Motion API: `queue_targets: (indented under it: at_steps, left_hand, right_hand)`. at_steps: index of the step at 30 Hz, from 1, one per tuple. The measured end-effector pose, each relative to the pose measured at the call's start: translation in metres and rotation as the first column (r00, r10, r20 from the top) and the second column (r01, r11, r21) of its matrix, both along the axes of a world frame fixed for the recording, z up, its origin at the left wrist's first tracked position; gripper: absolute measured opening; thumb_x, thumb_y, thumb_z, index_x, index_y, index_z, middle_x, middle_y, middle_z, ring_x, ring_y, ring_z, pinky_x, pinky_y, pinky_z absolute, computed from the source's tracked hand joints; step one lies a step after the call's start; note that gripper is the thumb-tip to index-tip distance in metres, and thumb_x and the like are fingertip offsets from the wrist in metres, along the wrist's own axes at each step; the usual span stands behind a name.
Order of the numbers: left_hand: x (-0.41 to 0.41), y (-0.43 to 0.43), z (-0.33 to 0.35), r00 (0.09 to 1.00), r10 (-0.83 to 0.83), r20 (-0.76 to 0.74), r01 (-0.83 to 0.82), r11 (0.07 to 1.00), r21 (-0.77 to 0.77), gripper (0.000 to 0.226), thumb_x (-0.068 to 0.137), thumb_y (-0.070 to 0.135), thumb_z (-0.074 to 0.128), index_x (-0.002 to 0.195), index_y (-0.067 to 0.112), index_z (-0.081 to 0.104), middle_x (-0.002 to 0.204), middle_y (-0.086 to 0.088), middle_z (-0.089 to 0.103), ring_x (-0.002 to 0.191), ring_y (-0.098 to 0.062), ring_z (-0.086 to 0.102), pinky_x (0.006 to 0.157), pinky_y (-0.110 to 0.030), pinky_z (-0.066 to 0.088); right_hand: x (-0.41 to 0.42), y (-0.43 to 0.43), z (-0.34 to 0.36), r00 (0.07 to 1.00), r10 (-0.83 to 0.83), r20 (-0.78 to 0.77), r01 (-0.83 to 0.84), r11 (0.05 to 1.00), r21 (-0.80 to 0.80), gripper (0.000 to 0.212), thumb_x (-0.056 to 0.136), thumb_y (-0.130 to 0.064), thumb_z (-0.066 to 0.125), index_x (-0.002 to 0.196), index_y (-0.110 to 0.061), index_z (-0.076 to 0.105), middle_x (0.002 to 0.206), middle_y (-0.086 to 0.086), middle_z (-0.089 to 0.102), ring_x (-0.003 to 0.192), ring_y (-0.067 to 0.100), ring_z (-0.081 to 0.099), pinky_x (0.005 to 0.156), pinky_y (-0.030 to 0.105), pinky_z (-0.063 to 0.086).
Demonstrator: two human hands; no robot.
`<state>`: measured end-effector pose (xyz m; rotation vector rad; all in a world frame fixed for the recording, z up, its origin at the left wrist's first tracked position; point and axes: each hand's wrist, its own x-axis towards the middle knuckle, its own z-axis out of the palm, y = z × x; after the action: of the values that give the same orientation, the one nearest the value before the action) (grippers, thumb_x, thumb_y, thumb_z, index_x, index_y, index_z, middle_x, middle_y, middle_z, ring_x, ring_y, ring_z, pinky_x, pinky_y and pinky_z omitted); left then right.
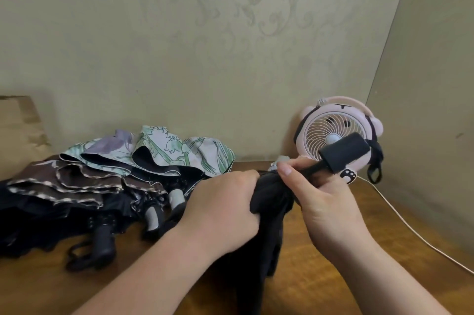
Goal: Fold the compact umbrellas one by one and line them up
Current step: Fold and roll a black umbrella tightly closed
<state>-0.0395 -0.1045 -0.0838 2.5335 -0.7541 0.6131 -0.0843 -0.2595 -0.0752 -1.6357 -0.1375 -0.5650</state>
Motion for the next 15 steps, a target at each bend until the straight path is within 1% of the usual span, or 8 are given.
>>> queue_targets:
  at_steps: [3,5,7,8,10,12,13,15]
  left_hand:
    - [0.009,0.007,-0.003,0.995,0.060,0.083,-0.056,0.997,-0.049,0.016,0.081,0.028,0.061,0.086,0.027,0.045,0.078,0.007,0.056,0.077,-0.023,0.055,0.062,-0.034,0.039]
    - [0.015,0.012,-0.003,0.991,0.076,0.114,-0.073,0.997,-0.029,0.017,0.081,0.022,0.059,0.083,0.027,0.043,0.079,0.007,0.051,0.075,-0.021,0.048,0.063,-0.034,0.032]
    - [0.019,0.011,-0.004,0.989,0.075,0.128,-0.082,0.996,0.045,0.016,0.081,0.021,0.058,0.084,0.027,0.044,0.081,0.007,0.047,0.079,-0.022,0.049,0.065,-0.033,0.030]
    - [0.019,0.008,-0.006,0.989,0.069,0.133,-0.081,0.993,0.086,0.016,0.082,0.021,0.058,0.086,0.027,0.044,0.082,0.008,0.044,0.083,-0.023,0.052,0.067,-0.033,0.030]
    - [0.016,0.000,-0.010,0.988,0.061,0.145,-0.081,0.987,0.135,0.015,0.084,0.021,0.057,0.087,0.028,0.044,0.082,0.008,0.039,0.086,-0.022,0.053,0.067,-0.033,0.028]
    - [0.009,-0.007,-0.015,0.983,0.046,0.178,-0.075,0.984,0.159,0.018,0.085,0.021,0.057,0.086,0.029,0.041,0.081,0.008,0.037,0.084,-0.022,0.049,0.067,-0.033,0.025]
    - [0.006,-0.010,-0.018,0.980,0.021,0.198,-0.054,0.985,0.165,0.022,0.084,0.020,0.058,0.085,0.030,0.039,0.082,0.008,0.037,0.085,-0.023,0.049,0.067,-0.033,0.024]
    - [0.003,-0.015,-0.025,0.972,-0.047,0.230,0.003,0.982,0.187,0.029,0.079,0.019,0.063,0.082,0.030,0.036,0.082,0.006,0.047,0.086,-0.025,0.054,0.067,-0.034,0.023]
  right_hand:
    - [-0.030,-0.012,0.004,0.962,-0.055,-0.268,-0.057,0.918,-0.393,0.057,0.070,-0.073,0.060,0.114,-0.038,0.067,0.102,-0.017,0.074,0.095,-0.004,0.067,0.087,0.017,0.052]
    - [-0.058,-0.021,0.017,0.986,-0.169,0.005,0.110,0.618,-0.779,0.043,0.075,-0.080,0.059,0.101,-0.046,0.064,0.091,-0.023,0.069,0.084,-0.004,0.066,0.071,0.010,0.049]
    - [-0.075,-0.022,0.044,0.928,-0.040,0.370,0.357,0.378,-0.854,0.026,0.080,-0.066,0.062,0.092,-0.044,0.064,0.085,-0.023,0.064,0.082,0.003,0.064,0.064,0.013,0.046]
    - [-0.077,-0.019,0.059,0.916,0.008,0.402,0.382,0.294,-0.876,0.027,0.079,-0.064,0.060,0.094,-0.042,0.065,0.088,-0.023,0.063,0.087,0.004,0.061,0.066,0.015,0.045]
    - [-0.061,-0.010,0.088,0.970,-0.115,0.214,0.222,0.056,-0.973,0.042,0.079,-0.072,0.052,0.100,-0.037,0.062,0.095,-0.020,0.062,0.092,0.006,0.057,0.071,0.018,0.046]
    - [-0.027,-0.006,0.104,0.902,-0.402,-0.155,-0.216,-0.111,-0.970,0.055,0.076,-0.078,0.058,0.101,-0.029,0.065,0.095,-0.011,0.070,0.090,0.015,0.065,0.078,0.032,0.057]
    - [-0.008,-0.007,0.104,0.806,-0.467,-0.363,-0.444,-0.072,-0.893,0.059,0.077,-0.076,0.064,0.100,-0.022,0.069,0.092,-0.006,0.075,0.087,0.019,0.071,0.082,0.038,0.060]
    - [0.020,-0.008,0.091,0.561,-0.411,-0.719,-0.724,0.178,-0.666,0.057,0.081,-0.060,0.076,0.102,-0.007,0.070,0.090,0.007,0.078,0.081,0.024,0.075,0.087,0.042,0.062]
